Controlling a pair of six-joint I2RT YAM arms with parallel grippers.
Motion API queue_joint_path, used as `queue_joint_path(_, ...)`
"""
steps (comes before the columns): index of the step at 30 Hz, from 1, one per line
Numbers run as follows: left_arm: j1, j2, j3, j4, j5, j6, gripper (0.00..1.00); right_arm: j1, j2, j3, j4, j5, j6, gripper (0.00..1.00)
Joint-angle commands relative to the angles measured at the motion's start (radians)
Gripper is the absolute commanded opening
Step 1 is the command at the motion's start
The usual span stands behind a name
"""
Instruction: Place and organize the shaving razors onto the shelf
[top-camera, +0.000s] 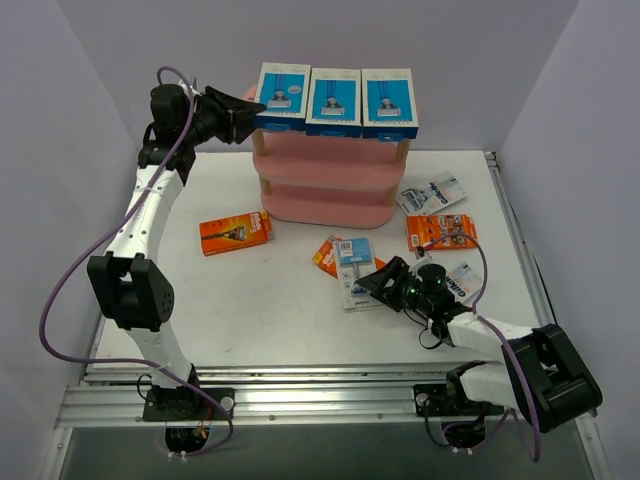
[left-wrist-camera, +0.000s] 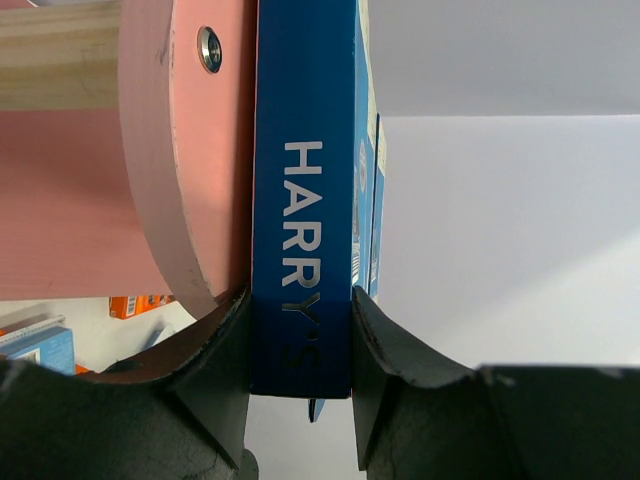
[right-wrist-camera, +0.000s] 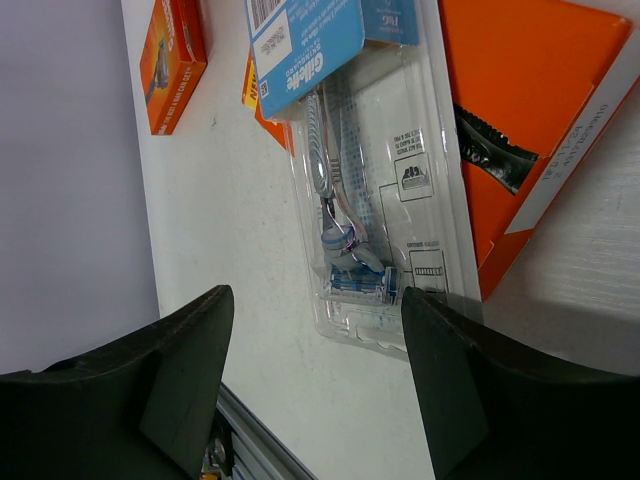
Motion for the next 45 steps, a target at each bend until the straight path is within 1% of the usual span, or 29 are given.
queue_joint_path(1,-0.002,-0.047,0.005,0.079,0.021,-0.011,0.41,-0.009,0.013,-0.01,0.021,-0.013,0.0,0.64)
queue_joint_path(7,0.001,-0.047,0.002,0.076,0.027,-0.014,0.55,-0.009,0.02,-0.011,0.028,-0.015,0.0,0.64)
queue_joint_path(8,0.001,-0.047,0.003,0.074,0.027,-0.014,0.59,-0.009,0.02,-0.011,0.028,-0.012,-0.001,0.64)
queue_joint_path(9,0.001,-0.047,0.002,0.074,0.027,-0.014,0.74,-0.009,0.022,-0.011,0.029,-0.013,0.0,0.64)
queue_joint_path(10,0.001,-0.047,0.002,0.075,0.028,-0.013,0.8,-0.007,0.025,-0.011,0.032,-0.013,0.0,0.64)
queue_joint_path(27,0.01,-0.043,-0.009,0.072,0.042,-0.01,0.82,-0.011,0.036,-0.019,0.041,-0.016,0.0,0.64)
queue_joint_path(45,0.021,0.006,0.163,-0.179,0.033,0.122,0.84,-0.017,0.043,-0.044,0.077,-0.018,0.009,0.64)
